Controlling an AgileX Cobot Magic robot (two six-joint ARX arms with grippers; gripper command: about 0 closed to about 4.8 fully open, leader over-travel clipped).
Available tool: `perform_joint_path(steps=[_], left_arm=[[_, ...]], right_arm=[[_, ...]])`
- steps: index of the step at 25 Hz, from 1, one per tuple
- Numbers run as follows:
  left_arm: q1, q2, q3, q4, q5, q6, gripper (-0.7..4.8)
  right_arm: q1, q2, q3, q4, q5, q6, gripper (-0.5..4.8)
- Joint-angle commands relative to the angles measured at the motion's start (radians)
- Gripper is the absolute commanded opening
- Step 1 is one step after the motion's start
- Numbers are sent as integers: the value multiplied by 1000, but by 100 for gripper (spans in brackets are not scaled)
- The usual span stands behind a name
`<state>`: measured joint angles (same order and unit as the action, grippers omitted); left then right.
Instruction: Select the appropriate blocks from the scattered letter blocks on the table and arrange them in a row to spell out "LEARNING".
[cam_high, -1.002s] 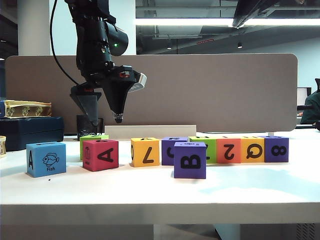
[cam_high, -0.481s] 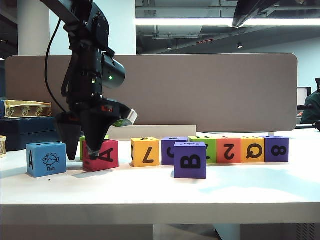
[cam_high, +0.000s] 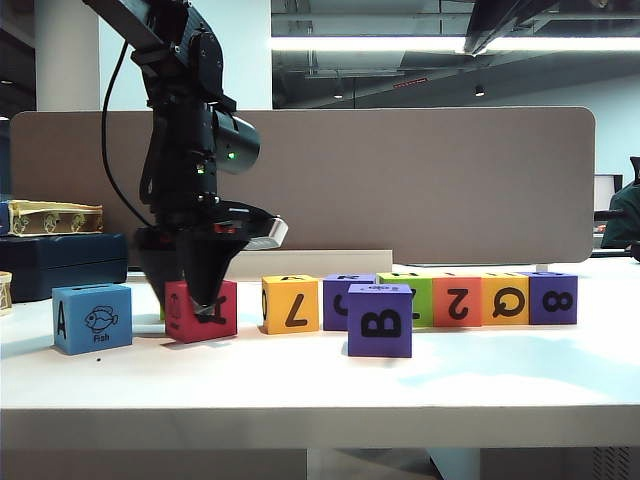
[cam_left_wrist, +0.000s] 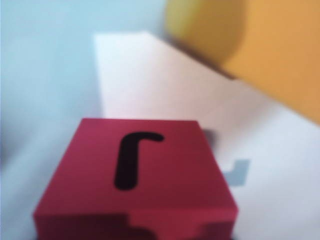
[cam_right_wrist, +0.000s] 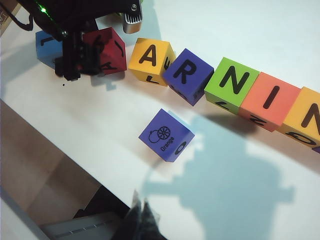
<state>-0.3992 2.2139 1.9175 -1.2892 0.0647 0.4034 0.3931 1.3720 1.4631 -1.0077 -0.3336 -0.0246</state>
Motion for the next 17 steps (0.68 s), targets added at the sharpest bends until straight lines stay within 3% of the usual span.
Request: perform_joint_path(steps=[1,5,7,11,17], left_arm=[[-9,-6,3,8,3,1,236],[-14,-7,3,9,-2,1,230],[-14,-11,3,8,-2,0,201],[-14,-27,15,0,-56,0,201],[-14,-35,131,-15,-64,-23,201]], right_arm=[[1,-4,5,10,-3,-3,-1],[1,-4,5,10,-3,-3,-1],[1,-4,5,10,-3,-3,-1],[1,-4,5,11,-3,-3,-1],[1,-4,5,15,-4,-3,-1]])
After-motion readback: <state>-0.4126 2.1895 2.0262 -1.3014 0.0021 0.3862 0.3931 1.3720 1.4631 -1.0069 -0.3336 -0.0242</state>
